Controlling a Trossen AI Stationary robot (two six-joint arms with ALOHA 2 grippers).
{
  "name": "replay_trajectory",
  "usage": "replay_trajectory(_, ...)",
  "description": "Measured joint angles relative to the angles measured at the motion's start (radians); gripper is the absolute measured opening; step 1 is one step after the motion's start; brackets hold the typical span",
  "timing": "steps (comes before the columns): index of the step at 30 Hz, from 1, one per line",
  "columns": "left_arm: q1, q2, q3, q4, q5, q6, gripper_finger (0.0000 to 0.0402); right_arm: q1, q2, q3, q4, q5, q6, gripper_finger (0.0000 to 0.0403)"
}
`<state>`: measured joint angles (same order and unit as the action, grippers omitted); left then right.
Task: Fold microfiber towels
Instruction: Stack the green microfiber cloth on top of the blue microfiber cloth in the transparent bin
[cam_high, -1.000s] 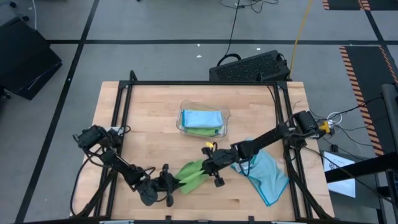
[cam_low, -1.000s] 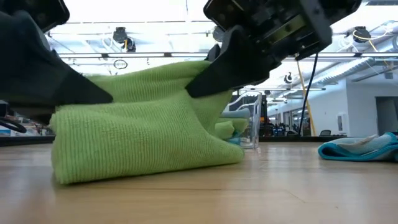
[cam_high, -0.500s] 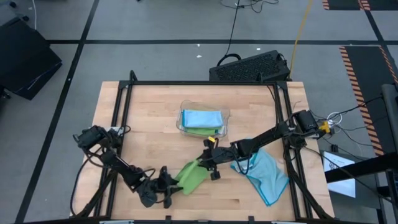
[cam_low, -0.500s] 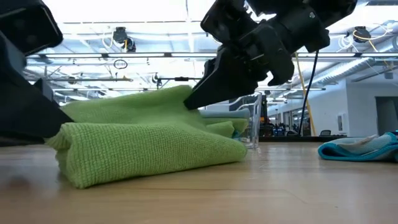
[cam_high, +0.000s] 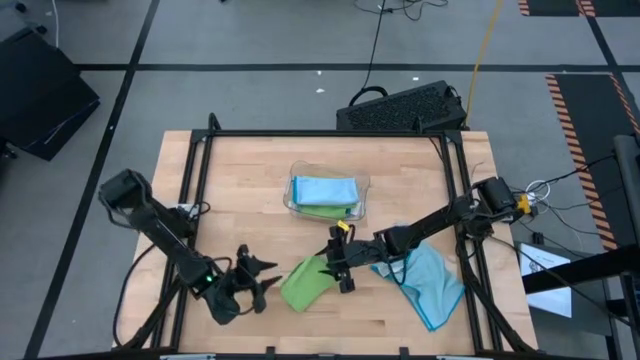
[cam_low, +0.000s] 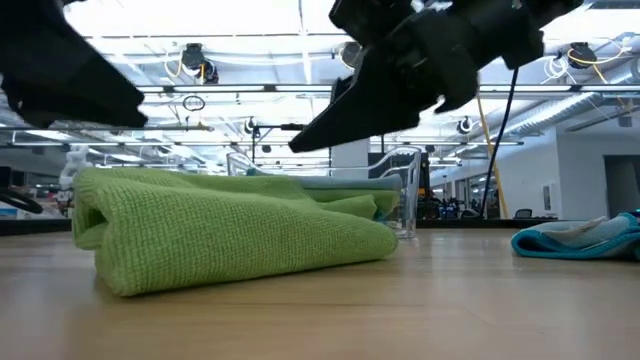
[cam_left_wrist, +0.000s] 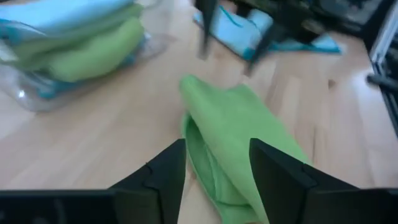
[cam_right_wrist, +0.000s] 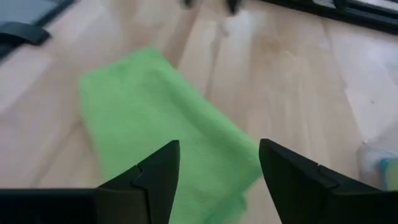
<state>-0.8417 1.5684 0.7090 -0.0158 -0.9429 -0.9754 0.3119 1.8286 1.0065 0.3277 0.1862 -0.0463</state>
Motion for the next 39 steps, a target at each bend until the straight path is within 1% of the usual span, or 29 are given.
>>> replay_trajectory(2, 0.001, -0.039, 0.0, -0.033, -0.01, -0.023, 0.0179, 0.016, -0.001, 0.0, 0.005, -0.002, 0.0, 0.0211)
replay_trajectory(4, 0.001, -0.06, 0.0, -0.014, -0.019, -0.015, 0.0179, 0.034, -0.001, 0.0, 0.003, -0.005, -0.013, 0.0211)
replay_trajectory(8, 0.003, -0.04, 0.0, 0.181, -0.001, 0.123, 0.0179, 0.062, 0.001, -0.001, 0.011, -0.071, -0.049, 0.0211)
replay_trajectory(11, 0.024, 0.029, 0.002, 0.334, 0.012, 0.223, 0.0179, 0.065, 0.002, -0.029, 0.099, -0.09, -0.053, 0.0209)
replay_trajectory(13, 0.04, 0.081, 0.002, 0.381, 0.023, 0.244, 0.0179, 0.053, 0.002, -0.062, 0.194, -0.105, -0.056, 0.0202)
replay_trajectory(16, 0.064, 0.173, 0.002, 0.393, 0.034, 0.181, 0.0179, 0.028, 0.002, -0.11, 0.318, -0.151, -0.048, 0.0181)
replay_trajectory(19, 0.084, 0.258, 0.002, 0.392, 0.036, 0.107, 0.0179, 0.01, 0.002, -0.145, 0.398, -0.187, -0.047, 0.0154)
replay_trajectory(22, 0.102, 0.315, 0.002, 0.367, 0.036, 0.06, 0.0179, -0.002, 0.002, -0.159, 0.406, -0.189, -0.058, 0.0125)
replay_trajectory(25, 0.121, 0.343, 0.002, 0.335, 0.036, 0.038, 0.0179, -0.013, 0.003, -0.167, 0.403, -0.188, -0.072, 0.0098)
replay_trajectory(28, 0.14, 0.344, 0.002, 0.299, 0.038, 0.022, 0.0179, -0.027, 0.024, -0.167, 0.426, -0.189, -0.083, 0.0074)
replay_trajectory(31, 0.155, 0.33, 0.002, 0.299, 0.056, 0.073, 0.0179, -0.044, 0.084, -0.167, 0.516, -0.189, -0.078, 0.0053)
replay_trajectory(35, 0.165, 0.277, 0.002, 0.295, 0.106, 0.153, 0.0179, -0.061, 0.174, -0.16, 0.578, -0.188, -0.051, 0.003)
replay_trajectory(39, 0.166, 0.191, 0.002, 0.295, 0.113, 0.218, 0.0179, -0.069, 0.243, -0.144, 0.581, -0.188, -0.005, 0.0015)
